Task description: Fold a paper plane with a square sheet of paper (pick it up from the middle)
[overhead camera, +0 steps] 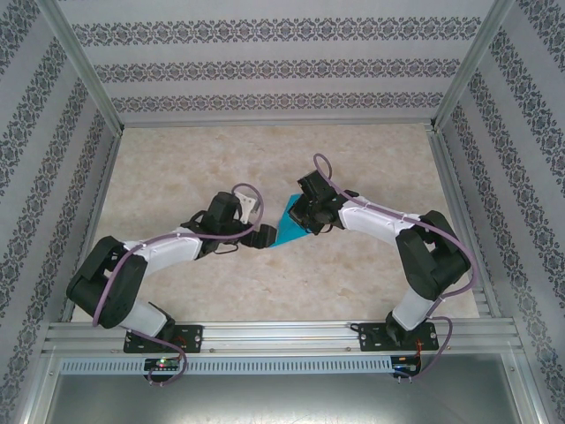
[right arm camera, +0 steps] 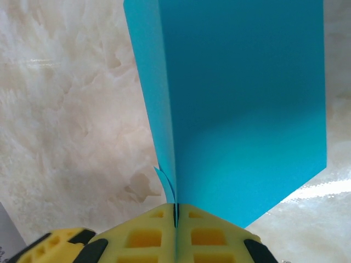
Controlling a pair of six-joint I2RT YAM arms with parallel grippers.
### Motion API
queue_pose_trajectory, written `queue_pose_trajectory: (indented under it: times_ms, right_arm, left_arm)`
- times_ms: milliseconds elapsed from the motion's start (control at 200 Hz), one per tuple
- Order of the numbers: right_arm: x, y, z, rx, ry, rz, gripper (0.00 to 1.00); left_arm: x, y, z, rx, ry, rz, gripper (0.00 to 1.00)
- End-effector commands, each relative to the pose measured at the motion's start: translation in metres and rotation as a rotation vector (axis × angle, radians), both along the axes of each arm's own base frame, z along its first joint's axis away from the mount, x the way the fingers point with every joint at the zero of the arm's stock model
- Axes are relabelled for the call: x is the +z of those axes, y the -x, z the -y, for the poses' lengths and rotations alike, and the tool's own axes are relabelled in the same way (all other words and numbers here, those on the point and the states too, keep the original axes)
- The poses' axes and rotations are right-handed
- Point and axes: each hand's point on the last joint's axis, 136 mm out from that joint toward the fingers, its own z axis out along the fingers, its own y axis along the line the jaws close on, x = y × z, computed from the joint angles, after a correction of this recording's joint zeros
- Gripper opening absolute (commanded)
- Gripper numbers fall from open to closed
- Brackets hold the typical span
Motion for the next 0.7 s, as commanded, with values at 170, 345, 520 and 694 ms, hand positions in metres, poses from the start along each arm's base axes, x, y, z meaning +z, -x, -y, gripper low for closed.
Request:
queue_pose_trajectory:
  times_ms: [170,345,520,694]
  right_arm:
    - [-0.007,0.011,0.001,-0.058,-0.022,-0.110,0.04]
    - [-0.007,0.011,0.003,-0.088,-0.029,-0.136,0.04]
    - [-0.007,0.012,0.006,-0.098,-0.041,-0.154,0.05]
    - [-0.011,0.015,0.006,-0.105,-0.059,-0.182,0.11]
  left_arm:
    - [0.009,-0.002,0.042,-0.210,-0.064,0.305,0.88]
    - [0.001,-0.002,0.063,-0.278,-0.137,0.376,0.83]
    - [-0.007,-0.007,0.077,-0.316,-0.151,0.420,0.64]
    - [-0.009,-0.012,0.075,-0.291,-0.170,0.457,0.45]
